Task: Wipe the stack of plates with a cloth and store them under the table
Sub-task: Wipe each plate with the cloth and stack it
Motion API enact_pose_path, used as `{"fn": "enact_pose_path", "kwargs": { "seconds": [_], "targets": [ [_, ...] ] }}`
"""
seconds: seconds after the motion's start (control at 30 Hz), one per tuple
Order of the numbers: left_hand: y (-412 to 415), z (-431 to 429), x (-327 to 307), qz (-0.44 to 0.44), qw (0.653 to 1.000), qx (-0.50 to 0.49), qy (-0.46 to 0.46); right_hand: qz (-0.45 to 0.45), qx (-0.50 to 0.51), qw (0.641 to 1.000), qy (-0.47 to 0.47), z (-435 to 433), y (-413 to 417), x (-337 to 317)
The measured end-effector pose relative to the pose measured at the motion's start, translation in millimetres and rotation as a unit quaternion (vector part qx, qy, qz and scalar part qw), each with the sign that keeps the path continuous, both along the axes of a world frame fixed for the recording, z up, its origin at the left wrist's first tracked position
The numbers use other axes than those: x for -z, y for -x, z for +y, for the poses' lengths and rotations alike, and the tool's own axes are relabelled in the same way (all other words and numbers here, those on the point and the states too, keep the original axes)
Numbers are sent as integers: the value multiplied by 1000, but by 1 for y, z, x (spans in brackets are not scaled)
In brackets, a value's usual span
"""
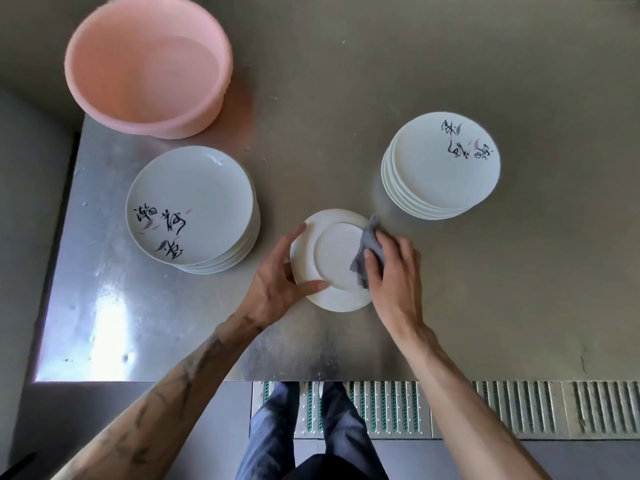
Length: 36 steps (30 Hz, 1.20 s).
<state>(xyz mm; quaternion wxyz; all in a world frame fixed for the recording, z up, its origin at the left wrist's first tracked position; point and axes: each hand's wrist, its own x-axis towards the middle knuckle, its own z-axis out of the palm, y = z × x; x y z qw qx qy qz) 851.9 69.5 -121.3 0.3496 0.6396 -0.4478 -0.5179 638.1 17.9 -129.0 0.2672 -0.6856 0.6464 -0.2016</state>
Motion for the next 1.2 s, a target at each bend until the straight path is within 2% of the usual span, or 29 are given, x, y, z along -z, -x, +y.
{"fn": "enact_pose_path", "kwargs": {
  "seconds": [0.07,0.2,0.3,0.43,0.6,0.7,0.77,0.83,1.0,1.2],
  "targets": [
    [2,-4,1,-7,1000,4,-1,7,28,1000,9,23,-7,-1],
    [6,2,2,-84,996,36,0,23,29,999,22,59,-14,-1],
    [7,12,0,-51,997,53,-8,26,14,999,-13,34,-2,-2],
    [8,14,-2,-14,1000,9,-10,25,14,999,-29,30,-1,-7],
    [13,14,-4,-28,999,-32,0,1,41,999,-12,78,-13,-7],
    [17,20,-5,-66,998,-1,11,0,0,1000,-3,51,-8,-7],
    [14,21,-3,-61,998,1,2,5,-34,999,-8,28,-5,-6],
    [10,21,-1,-52,999,-12,-2,6,-38,999,-17,26,-5,-8],
    [26,23,1,-93,994,-42,27,-7,-5,1000,-22,70,-18,-13],
    [32,28,0,-41,988,-139,47,-20,3,999,-41,50,-6,-16]
  ]
}}
